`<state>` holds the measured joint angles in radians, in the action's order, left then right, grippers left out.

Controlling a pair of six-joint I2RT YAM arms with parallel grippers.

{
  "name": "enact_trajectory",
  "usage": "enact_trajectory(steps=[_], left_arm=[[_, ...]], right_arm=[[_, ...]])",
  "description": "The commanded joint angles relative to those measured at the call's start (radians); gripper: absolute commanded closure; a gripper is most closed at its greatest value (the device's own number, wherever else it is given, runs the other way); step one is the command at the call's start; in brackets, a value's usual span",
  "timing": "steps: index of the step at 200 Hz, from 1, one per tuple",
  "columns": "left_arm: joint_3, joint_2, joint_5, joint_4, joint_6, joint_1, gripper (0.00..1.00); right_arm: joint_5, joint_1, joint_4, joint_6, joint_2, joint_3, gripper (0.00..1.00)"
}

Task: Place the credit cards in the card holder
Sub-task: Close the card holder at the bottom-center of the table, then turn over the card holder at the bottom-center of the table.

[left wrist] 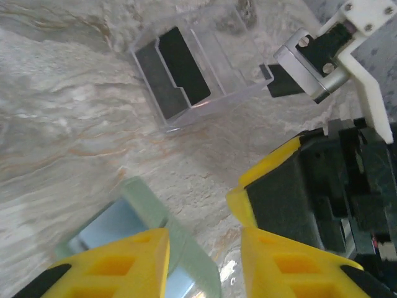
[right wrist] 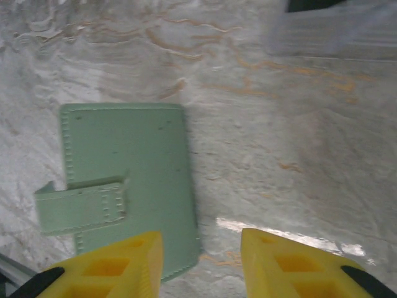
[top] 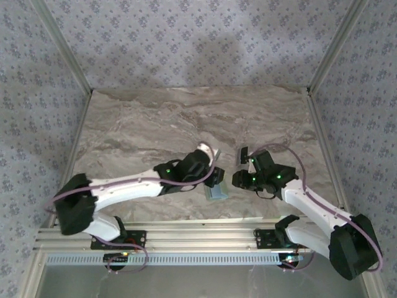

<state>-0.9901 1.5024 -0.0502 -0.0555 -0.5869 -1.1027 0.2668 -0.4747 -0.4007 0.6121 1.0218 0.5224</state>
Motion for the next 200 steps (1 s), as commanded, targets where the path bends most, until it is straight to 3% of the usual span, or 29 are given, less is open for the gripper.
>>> enact_trajectory(steps=[1,39,89,138,200], left_arm=[[-0.122,0.131,0.068,-0.091,0.041,-0.005,0.7],[-0.178,0.266,0.057,-0.163,0.041,0.008,0.72],[-0.06,0.259,0.003,-0.19,0.025,0.045,0.72],[0.061,0.215,-0.021,-0.141,-0.004,0.05,0.72],[0.2,0.182,-0.005,-0.026,-0.047,0.065,0.72]], right_arm=[[0.03,0.047,-0.003,-0.029,-0.011,-0.026,0.59],[0.057,0.087,0.047,-0.037,0.004,-0.061,0.54],[0.091,0.075,0.07,-0.047,0.0,-0.062,0.44],[0.072,-0.022,0.115,-0.046,0.04,-0.049,0.3],[0.131,-0.125,0.255,-0.01,0.218,-0.01,0.3]])
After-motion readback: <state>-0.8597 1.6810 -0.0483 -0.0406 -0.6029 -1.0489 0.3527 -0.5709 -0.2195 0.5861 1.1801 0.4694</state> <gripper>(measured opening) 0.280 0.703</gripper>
